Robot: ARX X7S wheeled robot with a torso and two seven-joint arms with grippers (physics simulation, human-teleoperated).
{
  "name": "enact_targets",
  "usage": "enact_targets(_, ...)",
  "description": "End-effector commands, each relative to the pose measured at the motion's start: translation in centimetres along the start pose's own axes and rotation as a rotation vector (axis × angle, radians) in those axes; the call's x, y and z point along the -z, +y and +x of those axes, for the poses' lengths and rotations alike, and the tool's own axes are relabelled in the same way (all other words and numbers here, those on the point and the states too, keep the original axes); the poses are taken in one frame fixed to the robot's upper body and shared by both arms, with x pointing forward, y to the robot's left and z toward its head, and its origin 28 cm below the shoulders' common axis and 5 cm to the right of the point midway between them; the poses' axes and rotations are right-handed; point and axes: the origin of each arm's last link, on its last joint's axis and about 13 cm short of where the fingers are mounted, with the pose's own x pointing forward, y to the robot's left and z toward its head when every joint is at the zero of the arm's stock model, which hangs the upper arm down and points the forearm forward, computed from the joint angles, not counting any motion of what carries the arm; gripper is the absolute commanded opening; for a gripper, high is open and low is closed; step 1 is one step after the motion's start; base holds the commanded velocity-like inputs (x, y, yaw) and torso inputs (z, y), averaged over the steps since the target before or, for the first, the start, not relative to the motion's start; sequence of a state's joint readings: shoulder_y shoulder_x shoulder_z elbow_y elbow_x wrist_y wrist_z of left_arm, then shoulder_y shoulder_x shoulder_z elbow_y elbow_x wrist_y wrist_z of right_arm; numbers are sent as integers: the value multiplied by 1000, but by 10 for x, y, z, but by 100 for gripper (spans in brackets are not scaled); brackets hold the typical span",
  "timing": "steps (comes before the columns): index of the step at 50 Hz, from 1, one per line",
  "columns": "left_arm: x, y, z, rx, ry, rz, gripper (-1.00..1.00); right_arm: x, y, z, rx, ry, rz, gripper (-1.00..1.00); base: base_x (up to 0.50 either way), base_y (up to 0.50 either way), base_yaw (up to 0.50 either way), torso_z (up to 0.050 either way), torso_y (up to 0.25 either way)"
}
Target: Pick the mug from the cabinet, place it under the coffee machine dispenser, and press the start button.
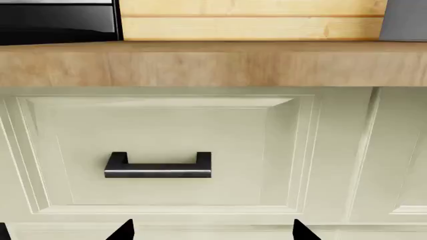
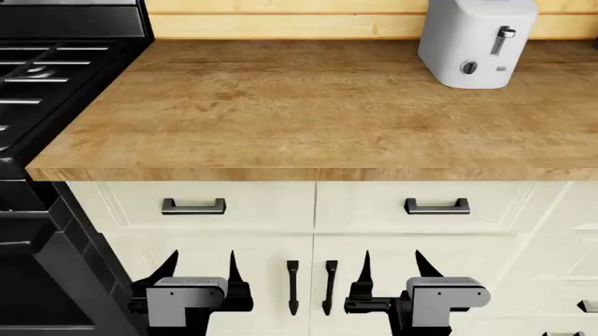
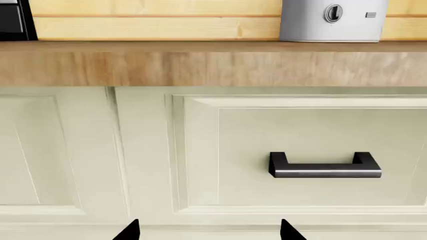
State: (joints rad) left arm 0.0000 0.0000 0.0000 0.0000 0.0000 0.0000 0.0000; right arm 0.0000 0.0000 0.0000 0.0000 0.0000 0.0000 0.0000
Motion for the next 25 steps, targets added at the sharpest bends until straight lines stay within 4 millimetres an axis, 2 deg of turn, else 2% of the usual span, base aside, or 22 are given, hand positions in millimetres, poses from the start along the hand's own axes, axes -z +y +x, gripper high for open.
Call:
enact_targets(1,-1,0,0,6,6,-14,100,1,1,1,0,3,-2,100,0,0,0,50,0)
enact_targets(25,-9,0,-2,20,3,-43,100,2,1,0,14,36,17,100,0,0,0,50,0)
